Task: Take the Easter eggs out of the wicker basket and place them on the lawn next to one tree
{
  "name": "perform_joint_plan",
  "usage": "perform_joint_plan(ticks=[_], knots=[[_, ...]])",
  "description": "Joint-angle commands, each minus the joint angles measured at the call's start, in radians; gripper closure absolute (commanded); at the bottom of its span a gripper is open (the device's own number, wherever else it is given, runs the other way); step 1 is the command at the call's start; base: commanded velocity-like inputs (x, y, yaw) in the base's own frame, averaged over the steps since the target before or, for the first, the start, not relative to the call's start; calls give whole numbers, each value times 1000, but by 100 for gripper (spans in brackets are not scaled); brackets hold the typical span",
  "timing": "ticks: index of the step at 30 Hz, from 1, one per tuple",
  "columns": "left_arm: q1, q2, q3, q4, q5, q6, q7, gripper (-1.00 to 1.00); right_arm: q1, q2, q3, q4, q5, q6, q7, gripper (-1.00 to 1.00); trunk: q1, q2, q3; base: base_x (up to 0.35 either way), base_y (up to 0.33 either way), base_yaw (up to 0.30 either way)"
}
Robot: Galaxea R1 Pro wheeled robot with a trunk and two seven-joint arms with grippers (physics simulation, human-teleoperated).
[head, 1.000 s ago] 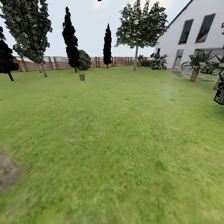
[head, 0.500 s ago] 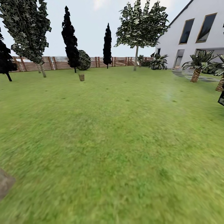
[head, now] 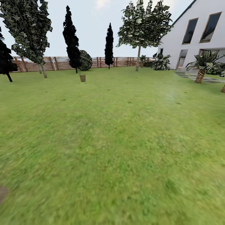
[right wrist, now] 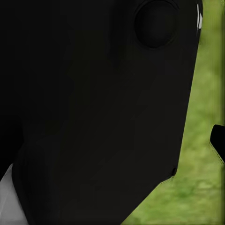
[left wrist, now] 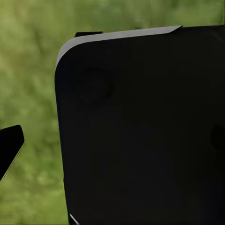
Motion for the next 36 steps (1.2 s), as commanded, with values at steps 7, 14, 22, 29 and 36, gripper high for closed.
perform_joint_plan(ticks=[7,14,22,29,36], knots=[[-1,-1,-1,1,-2,-3,-1,-100,0,-1,-1,1,0,-3,0,-100,1,0,-1,339,0,12],[-2,-2,-1,1,-2,-3,-1,-100,0,-1,-2,1,0,-3,0,-100,1,0,-1,339,0,16],[-1,-1,-1,1,-2,-3,-1,-100,0,-1,-2,1,0,-3,0,-100,1,0,-1,339,0,59],[-1,-1,-1,1,-2,-4,-1,-100,0,-1,-2,1,0,-3,0,-100,1,0,-1,339,0,7],[-2,-1,-1,1,-2,-4,-1,-100,0,-1,-2,1,0,-3,0,-100,1,0,-1,339,0,32]])
